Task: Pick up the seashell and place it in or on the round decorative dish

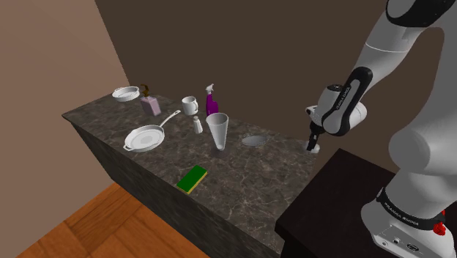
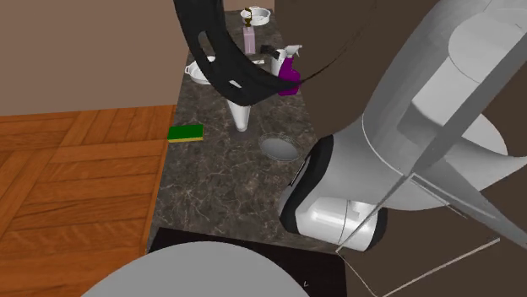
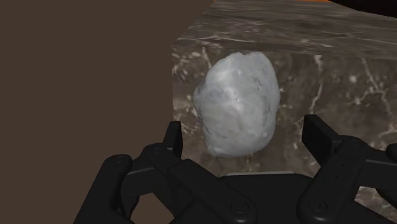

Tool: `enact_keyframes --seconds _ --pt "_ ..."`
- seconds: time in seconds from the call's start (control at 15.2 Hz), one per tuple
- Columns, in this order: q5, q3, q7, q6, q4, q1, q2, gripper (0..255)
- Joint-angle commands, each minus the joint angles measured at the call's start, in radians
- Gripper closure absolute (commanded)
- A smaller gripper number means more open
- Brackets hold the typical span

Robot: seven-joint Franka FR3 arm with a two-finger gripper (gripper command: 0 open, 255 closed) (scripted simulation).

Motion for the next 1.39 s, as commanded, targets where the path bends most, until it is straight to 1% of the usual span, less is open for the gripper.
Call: enact_keyframes --seconds 0.0,0.13,0.2,0.73,0.79,1.32 --pt "-0.007 -0.032 0.003 0.023 0.014 0.031 0.033 0" --pt "-0.007 -0.063 0.009 0.047 0.032 0.065 0.071 0" --pt "-0.006 -0.071 0.01 0.053 0.037 0.073 0.082 0" --pt "-0.006 -0.07 0.01 0.053 0.037 0.073 0.081 0" --pt "-0.006 -0.07 0.01 0.053 0.037 0.073 0.081 255" --pt "-0.005 -0.07 0.011 0.053 0.037 0.074 0.081 255"
